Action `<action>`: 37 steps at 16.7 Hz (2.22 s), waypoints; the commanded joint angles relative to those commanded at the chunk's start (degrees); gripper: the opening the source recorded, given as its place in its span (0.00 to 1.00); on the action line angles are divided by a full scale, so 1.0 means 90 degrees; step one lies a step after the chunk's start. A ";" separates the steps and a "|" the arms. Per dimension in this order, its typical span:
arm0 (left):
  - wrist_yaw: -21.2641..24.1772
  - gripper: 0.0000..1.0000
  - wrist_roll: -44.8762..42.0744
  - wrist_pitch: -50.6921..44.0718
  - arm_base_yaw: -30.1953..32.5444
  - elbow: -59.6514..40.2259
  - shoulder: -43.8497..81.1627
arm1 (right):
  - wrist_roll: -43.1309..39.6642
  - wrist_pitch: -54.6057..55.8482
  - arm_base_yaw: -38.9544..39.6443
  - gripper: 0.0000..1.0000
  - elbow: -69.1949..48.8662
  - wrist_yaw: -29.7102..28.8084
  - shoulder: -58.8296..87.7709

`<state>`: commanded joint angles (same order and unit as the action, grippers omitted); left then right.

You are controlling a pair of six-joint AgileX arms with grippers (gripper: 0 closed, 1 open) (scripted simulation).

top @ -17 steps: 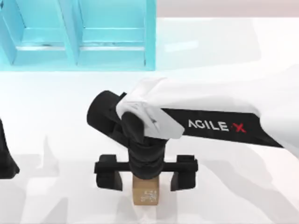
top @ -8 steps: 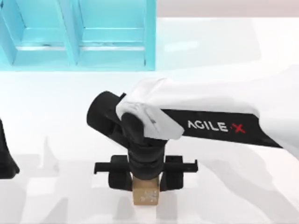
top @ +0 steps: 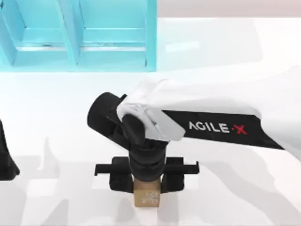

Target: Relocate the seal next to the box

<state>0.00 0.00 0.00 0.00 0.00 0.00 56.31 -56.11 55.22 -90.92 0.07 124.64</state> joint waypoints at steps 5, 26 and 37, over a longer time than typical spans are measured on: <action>0.0000 1.00 0.0000 0.0000 0.0000 0.0000 0.0000 | 0.0000 0.0000 0.0000 0.00 0.0000 0.0000 0.0000; 0.0000 1.00 0.0000 0.0000 0.0000 0.0000 0.0000 | -0.1378 -0.1480 -0.1411 0.00 -0.0011 0.0003 -0.1457; 0.0000 1.00 0.0000 0.0000 0.0000 0.0000 0.0000 | -0.5278 -0.2513 -0.5208 0.00 0.2109 -0.0019 -0.4609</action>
<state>0.00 0.00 0.00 0.00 0.00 0.00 8.81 -78.73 8.35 -71.94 -0.09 83.15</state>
